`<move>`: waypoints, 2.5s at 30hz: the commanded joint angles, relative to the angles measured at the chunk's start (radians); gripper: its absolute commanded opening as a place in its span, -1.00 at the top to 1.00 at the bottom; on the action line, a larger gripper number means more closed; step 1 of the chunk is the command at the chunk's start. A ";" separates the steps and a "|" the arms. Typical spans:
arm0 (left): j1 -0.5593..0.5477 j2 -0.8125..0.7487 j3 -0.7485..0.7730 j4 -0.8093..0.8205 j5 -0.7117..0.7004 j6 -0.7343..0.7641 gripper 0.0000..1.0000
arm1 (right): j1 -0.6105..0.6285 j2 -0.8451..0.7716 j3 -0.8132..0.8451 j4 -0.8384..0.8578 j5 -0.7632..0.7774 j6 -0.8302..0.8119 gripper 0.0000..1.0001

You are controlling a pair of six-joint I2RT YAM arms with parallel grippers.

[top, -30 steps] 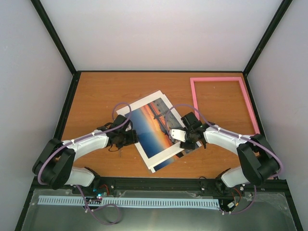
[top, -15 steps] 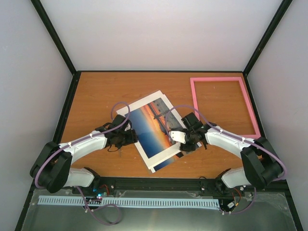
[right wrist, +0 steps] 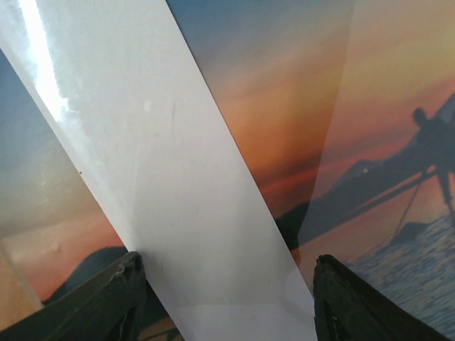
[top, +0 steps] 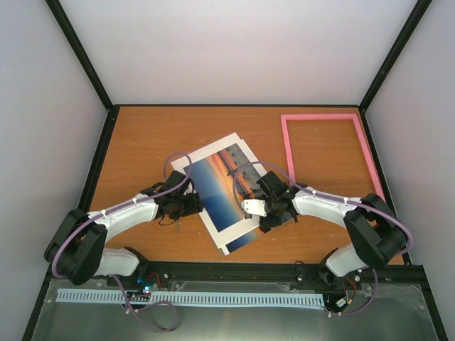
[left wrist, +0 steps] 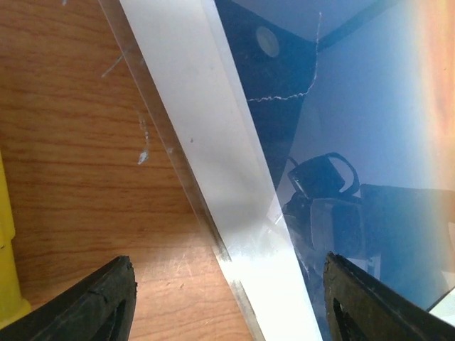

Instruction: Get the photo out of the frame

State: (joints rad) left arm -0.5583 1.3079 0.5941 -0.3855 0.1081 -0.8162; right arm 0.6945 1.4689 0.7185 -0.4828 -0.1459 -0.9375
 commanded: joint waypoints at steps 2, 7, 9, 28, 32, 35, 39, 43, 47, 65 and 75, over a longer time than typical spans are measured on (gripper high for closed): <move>-0.008 -0.017 -0.011 0.003 -0.013 0.000 -0.44 | 0.014 0.067 0.042 0.041 0.059 0.033 -0.25; -0.008 -0.029 -0.013 0.000 -0.025 -0.006 -0.44 | 0.014 0.100 0.079 0.048 0.058 0.073 -0.21; -0.008 -0.041 -0.014 -0.007 -0.039 -0.012 -0.44 | 0.014 0.127 0.094 0.062 0.071 0.091 -0.20; -0.008 -0.154 -0.044 -0.038 -0.075 -0.027 -0.46 | -0.039 0.398 0.394 0.102 0.213 0.279 -0.14; -0.008 -0.139 -0.047 -0.015 -0.059 -0.014 -0.46 | -0.059 0.321 0.366 0.058 0.171 0.289 -0.19; -0.008 -0.119 -0.042 0.007 -0.049 0.003 -0.46 | -0.084 0.237 0.337 -0.001 0.125 0.302 -0.22; -0.008 -0.099 -0.036 0.069 0.013 0.064 -0.42 | -0.127 0.104 0.284 -0.083 0.065 0.316 -0.23; -0.021 -0.116 -0.042 0.145 0.096 0.122 -0.33 | -0.204 -0.015 0.230 -0.179 -0.009 0.322 -0.21; -0.050 -0.120 -0.032 0.191 0.149 0.162 -0.31 | -0.332 -0.132 0.181 -0.298 -0.086 0.302 -0.16; -0.115 -0.029 -0.038 0.084 0.254 0.144 -0.16 | -0.894 0.070 0.192 -0.664 -0.285 -0.053 0.19; -0.115 0.002 -0.070 0.102 0.260 0.105 -0.17 | -0.892 0.181 0.214 -0.628 -0.359 -0.025 -0.16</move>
State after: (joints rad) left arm -0.6651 1.2919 0.5217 -0.2867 0.3519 -0.6907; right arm -0.1997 1.6165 0.8982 -1.0939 -0.4450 -0.9596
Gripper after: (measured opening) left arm 0.583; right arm 0.571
